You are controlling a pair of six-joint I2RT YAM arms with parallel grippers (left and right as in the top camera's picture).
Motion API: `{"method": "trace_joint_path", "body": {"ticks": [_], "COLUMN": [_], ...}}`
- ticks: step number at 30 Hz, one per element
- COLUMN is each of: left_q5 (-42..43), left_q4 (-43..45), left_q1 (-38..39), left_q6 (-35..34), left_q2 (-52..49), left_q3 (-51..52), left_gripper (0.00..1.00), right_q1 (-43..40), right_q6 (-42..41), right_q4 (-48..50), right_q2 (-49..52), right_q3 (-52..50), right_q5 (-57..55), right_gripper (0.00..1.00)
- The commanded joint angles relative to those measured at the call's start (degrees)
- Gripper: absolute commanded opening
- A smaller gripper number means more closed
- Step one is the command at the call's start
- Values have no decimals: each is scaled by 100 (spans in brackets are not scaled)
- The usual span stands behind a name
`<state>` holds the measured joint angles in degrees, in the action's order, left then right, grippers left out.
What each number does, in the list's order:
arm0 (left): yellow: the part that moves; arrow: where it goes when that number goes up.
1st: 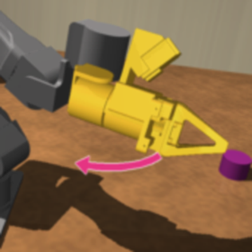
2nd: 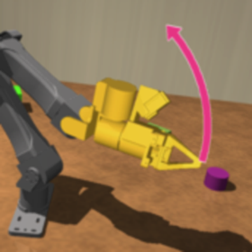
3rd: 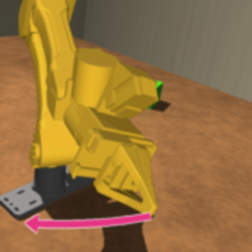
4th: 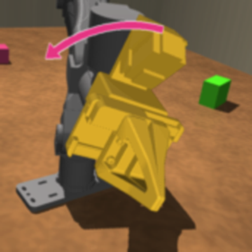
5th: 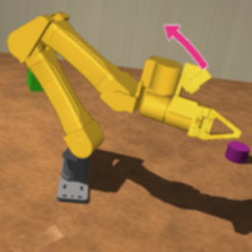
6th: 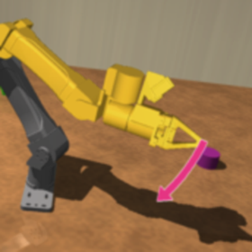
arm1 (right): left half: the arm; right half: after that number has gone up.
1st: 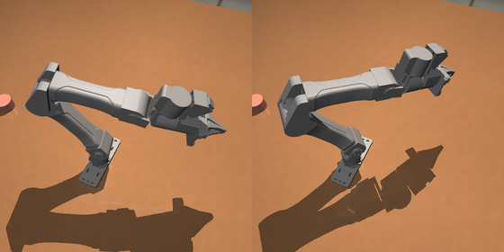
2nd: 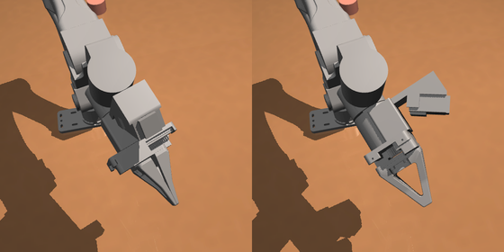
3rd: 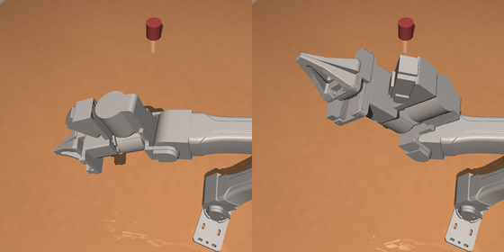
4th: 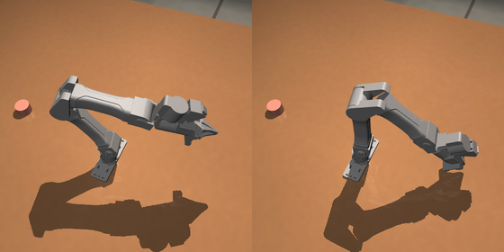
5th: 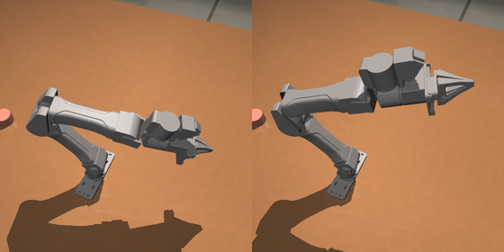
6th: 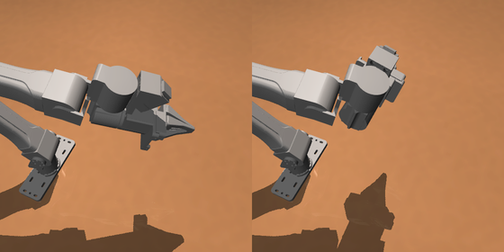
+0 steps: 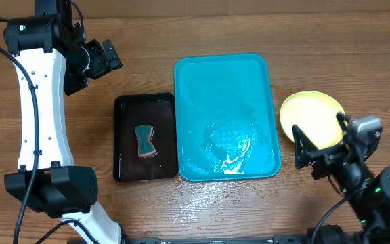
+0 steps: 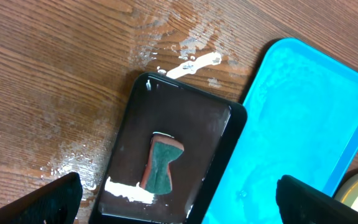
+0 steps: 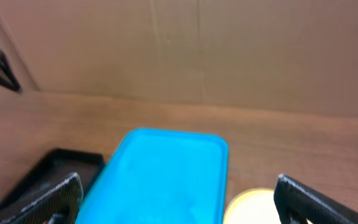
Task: Clean dirty plates on tray and stack at the side
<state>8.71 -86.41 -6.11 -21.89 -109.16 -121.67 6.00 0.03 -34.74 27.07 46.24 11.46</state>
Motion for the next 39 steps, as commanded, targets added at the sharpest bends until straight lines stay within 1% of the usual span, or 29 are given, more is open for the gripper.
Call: {"method": "trace_joint_path", "body": {"ticks": [1,7,13,18,25,29,39], "left_q5": [-55,-57,-55,-55,-55,-55,-55], "left_q4": [-11,-11,-11,-11,-11,-11,-11], "left_q1": [13,13,13,13,13,13,13], "left_q6": [70,70,70,70,70,70,70], "left_q2": [55,55,55,55,55,55,55], "left_q3": [-107,-107,-107,-107,-107,-107,-107], "left_gripper": [100,100,100,100,100,100,100], "right_q1": [-26,-24,-24,-17,-7,-7,-7], "right_q6": [42,-2,-2,7,2,2,2], "right_q4": [396,1705,2625,3722,3624,3080,3095], "right_q2": [-629,-1692,-2643,-2693,-2693,-2691,-2673], "right_q3": [-907,-2649,-3897,-4583,-4581,-4579,-4577], "right_q5": [-240,-236,-221,-151,-155,-155,-155], "right_gripper": [100,100,100,100,100,100,100]}}
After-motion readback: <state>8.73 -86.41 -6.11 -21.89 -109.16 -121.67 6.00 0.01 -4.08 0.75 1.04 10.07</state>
